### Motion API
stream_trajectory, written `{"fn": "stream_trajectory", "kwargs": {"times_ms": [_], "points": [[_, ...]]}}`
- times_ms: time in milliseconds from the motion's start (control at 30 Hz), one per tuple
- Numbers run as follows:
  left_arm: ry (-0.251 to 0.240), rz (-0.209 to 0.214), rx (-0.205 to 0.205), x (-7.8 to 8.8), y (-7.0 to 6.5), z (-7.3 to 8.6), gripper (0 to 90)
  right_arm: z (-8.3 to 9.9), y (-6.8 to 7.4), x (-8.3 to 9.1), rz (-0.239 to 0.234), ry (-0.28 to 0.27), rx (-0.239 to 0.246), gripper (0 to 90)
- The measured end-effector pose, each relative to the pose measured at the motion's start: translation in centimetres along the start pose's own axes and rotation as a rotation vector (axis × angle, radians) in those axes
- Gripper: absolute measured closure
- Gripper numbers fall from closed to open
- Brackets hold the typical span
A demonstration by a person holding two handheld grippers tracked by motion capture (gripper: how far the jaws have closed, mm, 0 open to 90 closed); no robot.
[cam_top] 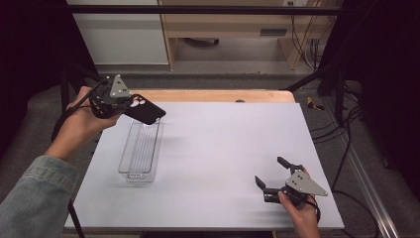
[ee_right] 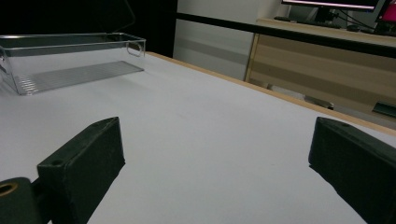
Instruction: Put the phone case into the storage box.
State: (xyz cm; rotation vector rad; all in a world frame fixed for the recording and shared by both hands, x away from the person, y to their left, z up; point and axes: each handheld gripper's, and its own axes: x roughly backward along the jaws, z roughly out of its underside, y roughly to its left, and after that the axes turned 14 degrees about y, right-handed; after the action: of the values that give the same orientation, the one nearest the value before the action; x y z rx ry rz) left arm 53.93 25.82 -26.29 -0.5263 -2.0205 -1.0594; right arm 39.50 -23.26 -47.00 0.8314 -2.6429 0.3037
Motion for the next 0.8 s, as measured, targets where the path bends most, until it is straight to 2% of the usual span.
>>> {"fn": "stream_trajectory", "kwargs": {"times_ms": [167, 267, 500, 800], "points": [[0.008, 0.002, -0.012, -0.2, -0.1, 0.1, 82.5, 0.1, -0.1, 0.0, 0.001, -0.001, -0.007, 3.7], [0.021, -0.010, -0.026, -0.2, -0.2, 0.2, 82.5, 0.1, -0.1, 0.0, 0.002, -0.003, -0.009, 3.8], [0.039, -0.037, -0.026, -0.5, 0.4, 0.7, 82.5, 0.1, -0.1, -0.1, -0.001, -0.002, -0.010, 3.8], [0.065, -0.047, -0.034, -2.4, 0.9, 0.9, 82.5, 0.1, -0.1, -0.2, -0.003, -0.007, 0.001, 3.8]]}}
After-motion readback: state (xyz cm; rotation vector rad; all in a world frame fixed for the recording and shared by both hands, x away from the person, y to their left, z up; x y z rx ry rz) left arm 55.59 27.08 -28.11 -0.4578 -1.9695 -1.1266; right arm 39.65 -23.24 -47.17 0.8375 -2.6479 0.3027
